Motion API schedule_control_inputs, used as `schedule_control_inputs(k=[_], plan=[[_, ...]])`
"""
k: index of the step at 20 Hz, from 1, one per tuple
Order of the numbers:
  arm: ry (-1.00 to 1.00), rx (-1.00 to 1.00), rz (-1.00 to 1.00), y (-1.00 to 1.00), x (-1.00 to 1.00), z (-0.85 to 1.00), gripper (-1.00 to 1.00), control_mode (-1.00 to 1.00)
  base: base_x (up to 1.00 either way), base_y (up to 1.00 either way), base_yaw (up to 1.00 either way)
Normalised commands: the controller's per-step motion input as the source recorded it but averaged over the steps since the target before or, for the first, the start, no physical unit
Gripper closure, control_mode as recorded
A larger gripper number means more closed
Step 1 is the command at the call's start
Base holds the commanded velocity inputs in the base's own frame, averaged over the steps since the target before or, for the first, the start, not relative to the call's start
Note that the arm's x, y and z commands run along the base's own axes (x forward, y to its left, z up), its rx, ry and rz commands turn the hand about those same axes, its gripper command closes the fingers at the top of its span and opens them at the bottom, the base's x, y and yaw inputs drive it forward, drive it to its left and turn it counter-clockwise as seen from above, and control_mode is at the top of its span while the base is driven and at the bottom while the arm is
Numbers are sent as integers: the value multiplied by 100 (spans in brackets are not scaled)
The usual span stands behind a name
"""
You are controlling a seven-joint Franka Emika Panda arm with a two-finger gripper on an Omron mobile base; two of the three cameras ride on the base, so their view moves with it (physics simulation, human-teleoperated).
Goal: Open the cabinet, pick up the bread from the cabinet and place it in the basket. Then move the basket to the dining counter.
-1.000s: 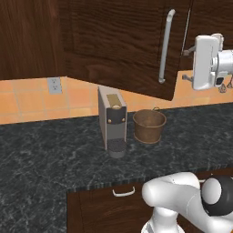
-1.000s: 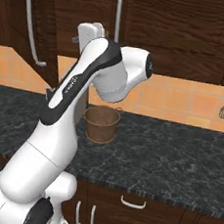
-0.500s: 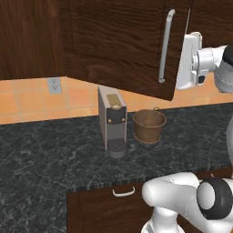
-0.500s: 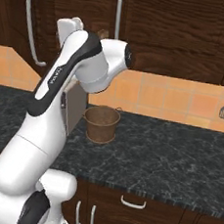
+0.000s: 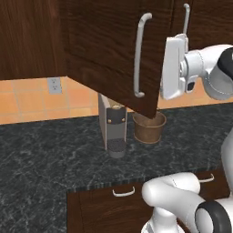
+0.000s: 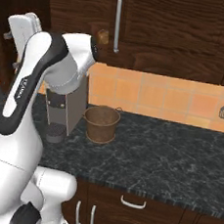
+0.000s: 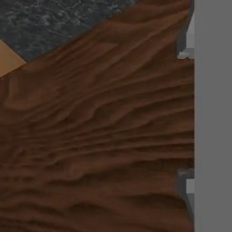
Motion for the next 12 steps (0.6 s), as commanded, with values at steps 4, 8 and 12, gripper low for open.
schedule_control_inputs(k=[4, 8, 12], plan=[[-7, 0, 0, 100, -75, 20, -100, -100, 0, 0, 0], [-19, -8, -5, 100, -58, 0, -100, -100, 0, 0, 0], [-24, -14, -16, 100, -3, 0, -100, -100, 0, 0, 0]])
